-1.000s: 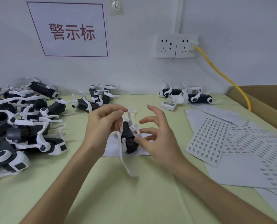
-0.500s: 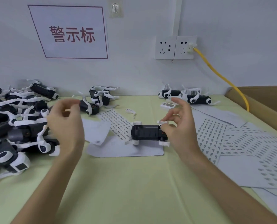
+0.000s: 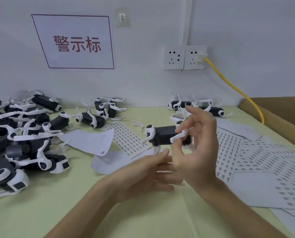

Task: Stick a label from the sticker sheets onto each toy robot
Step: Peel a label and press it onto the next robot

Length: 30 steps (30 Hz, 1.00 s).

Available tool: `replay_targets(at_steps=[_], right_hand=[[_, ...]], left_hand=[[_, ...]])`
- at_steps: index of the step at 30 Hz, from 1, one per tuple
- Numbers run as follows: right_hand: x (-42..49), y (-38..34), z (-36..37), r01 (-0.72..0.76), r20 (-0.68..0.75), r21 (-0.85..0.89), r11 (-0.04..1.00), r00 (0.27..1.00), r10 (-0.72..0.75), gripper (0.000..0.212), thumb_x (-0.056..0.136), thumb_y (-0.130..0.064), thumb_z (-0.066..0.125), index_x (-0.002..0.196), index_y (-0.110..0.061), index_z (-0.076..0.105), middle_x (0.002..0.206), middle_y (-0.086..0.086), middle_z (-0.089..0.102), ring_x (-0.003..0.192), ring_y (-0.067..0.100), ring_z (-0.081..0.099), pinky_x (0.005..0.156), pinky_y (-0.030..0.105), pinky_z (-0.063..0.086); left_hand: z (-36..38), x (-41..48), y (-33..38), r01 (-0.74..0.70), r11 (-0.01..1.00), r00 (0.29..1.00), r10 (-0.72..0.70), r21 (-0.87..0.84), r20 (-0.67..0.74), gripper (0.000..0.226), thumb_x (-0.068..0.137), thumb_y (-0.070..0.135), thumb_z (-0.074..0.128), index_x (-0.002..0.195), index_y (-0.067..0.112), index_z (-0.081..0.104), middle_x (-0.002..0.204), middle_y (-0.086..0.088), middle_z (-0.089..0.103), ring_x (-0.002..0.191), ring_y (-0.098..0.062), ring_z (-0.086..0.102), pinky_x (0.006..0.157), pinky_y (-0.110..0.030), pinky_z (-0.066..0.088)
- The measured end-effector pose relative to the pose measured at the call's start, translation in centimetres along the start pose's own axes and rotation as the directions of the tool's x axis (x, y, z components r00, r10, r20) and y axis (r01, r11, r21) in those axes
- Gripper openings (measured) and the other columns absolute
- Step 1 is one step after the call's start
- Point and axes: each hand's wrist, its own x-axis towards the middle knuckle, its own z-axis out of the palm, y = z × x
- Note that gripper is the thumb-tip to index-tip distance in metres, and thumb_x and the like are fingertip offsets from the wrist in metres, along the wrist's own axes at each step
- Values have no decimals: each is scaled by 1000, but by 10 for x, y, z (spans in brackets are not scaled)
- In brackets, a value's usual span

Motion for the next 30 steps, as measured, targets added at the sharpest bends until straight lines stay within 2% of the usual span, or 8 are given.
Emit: replay_targets(at_steps=[3, 7, 10, 17, 24, 27, 29, 30], right_hand=[[-8, -7, 3, 36, 131, 64, 997, 990, -44, 72, 74, 14, 55, 137, -19, 47, 97, 3, 49, 87, 22, 61, 68, 37, 55], [-17, -15, 11, 11, 348, 105, 994, 936, -47, 80, 62, 14, 55, 136, -14, 47, 100, 6, 50, 91, 24, 58, 79, 34, 54], [-18, -16, 11, -30, 367, 109, 994, 930, -12, 77, 62, 10, 57, 135, -14, 47, 99, 6, 50, 92, 24, 57, 82, 35, 52], [-19, -20, 12, -64, 398, 90, 994, 917, 23, 69, 70, 3, 62, 135, -11, 46, 104, 3, 51, 98, 24, 58, 86, 37, 51], [-16, -27, 13, -295, 416, 164, 941, 886, 205, 60, 74, -1, 63, 132, -14, 54, 118, 1, 63, 120, 25, 59, 103, 31, 44], [-10, -34, 12, -336, 386, 152, 930, 886, 257, 52, 74, -6, 62, 125, -19, 63, 108, -5, 66, 106, 18, 62, 93, 21, 41], [-5, -35, 12, -530, 413, 308, 790, 823, 391, 45, 75, -8, 59, 117, -19, 71, 87, -1, 63, 79, 16, 54, 76, 24, 40], [-3, -36, 12, -659, 473, 432, 616, 747, 467, 44, 76, -10, 57, 116, -18, 73, 79, 4, 58, 70, 18, 46, 69, 26, 38]], left_hand=[[8, 5, -4, -131, 974, 986, 108, -186, -129, 55, 106, 57, 37, 137, 18, 62, 141, -10, 63, 135, -28, 54, 120, -49, 35], [4, 0, -1, -329, 899, 912, 223, -288, -346, 40, 103, 51, 47, 88, 25, 74, 96, 1, 64, 106, -17, 59, 98, -31, 41], [-6, -1, -1, -434, 869, 844, 300, -237, -444, 28, 98, 41, 56, 98, 20, 74, 91, 3, 70, 91, -10, 69, 82, -24, 55], [-5, -2, 4, -521, 781, 778, 268, -345, -568, 37, 87, 46, 64, 111, 18, 69, 104, -2, 64, 111, -20, 55, 121, -45, 31], [-4, -2, 6, -528, 729, 766, 188, -435, -615, 22, 84, 40, 71, 90, 19, 72, 87, 5, 66, 87, -14, 65, 93, -30, 47], [-2, -1, 6, -558, 720, 741, 209, -412, -638, 23, 85, 39, 69, 93, 19, 76, 92, 3, 70, 92, -15, 66, 100, -30, 49], [-2, -1, 5, -580, 708, 717, 210, -403, -664, 29, 86, 39, 69, 102, 15, 72, 98, -1, 67, 103, -20, 66, 112, -36, 45], [-3, -1, 4, -577, 712, 714, 202, -400, -671, 38, 86, 41, 68, 110, 11, 70, 103, -4, 66, 109, -24, 66, 115, -39, 44]])
